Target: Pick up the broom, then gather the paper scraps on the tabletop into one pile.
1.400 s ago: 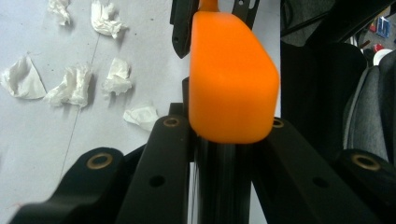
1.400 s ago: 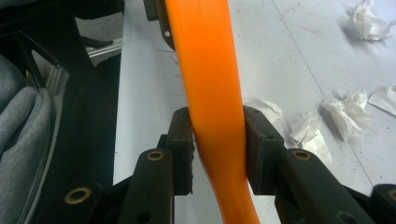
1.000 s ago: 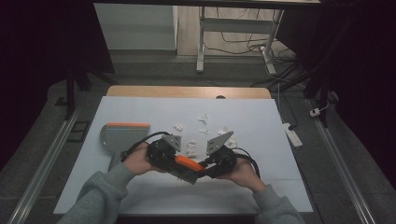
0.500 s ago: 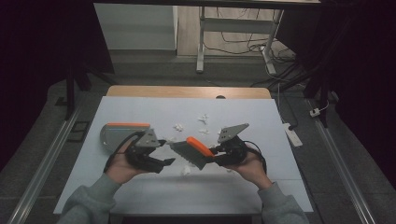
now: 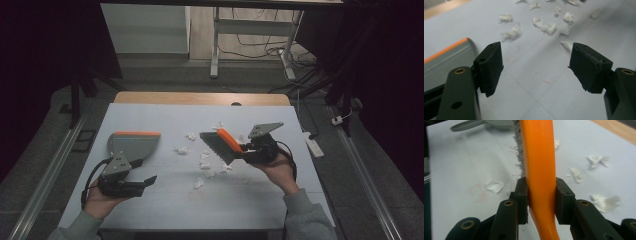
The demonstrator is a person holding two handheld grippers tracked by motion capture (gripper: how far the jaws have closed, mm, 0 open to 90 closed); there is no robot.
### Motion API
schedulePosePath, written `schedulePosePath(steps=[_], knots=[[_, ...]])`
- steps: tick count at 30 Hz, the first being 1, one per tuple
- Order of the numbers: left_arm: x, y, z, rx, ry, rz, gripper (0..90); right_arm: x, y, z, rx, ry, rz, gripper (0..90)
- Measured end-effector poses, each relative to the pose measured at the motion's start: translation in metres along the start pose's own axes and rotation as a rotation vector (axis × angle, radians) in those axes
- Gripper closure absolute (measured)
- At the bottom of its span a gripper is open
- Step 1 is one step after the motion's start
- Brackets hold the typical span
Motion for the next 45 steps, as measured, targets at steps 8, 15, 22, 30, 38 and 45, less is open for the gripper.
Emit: schedulePosePath(steps=[8, 15, 22, 30, 38, 45], knots=[[0.004, -0.013, 0.003, 0.014, -0.013, -0.014, 27.1, -0.025, 0.008, -0.001, 0.040, -0.064, 0.027, 68.1], [0.006, -0.018, 0.005, 0.016, -0.018, -0.027, 26.0, -0.043, 0.019, -0.005, 0.102, -0.116, 0.025, 68.0], [0.006, -0.018, 0.005, 0.023, -0.034, -0.013, 26.8, -0.069, 0.027, -0.011, 0.189, -0.173, 0.011, 68.0], [0.007, -0.018, 0.010, 0.038, -0.058, 0.001, 27.7, -0.101, 0.026, -0.007, 0.275, -0.180, 0.012, 67.9], [0.009, -0.021, 0.011, 0.044, -0.058, -0.006, 27.8, -0.132, 0.031, 0.011, 0.406, -0.178, -0.074, 67.9], [0.009, -0.020, 0.014, 0.054, -0.064, 0.001, 27.9, -0.154, 0.041, 0.030, 0.450, -0.191, -0.119, 67.8]])
Point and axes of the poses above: each handheld gripper's, and its own axes: z roughly forward along the jaws, y roughly out of its top, x roughly to its left, the point moved 6 cm from there along z, roughly forward along the jaws, and after that the axes turned 15 degrees about x, right-handed, at the moved point
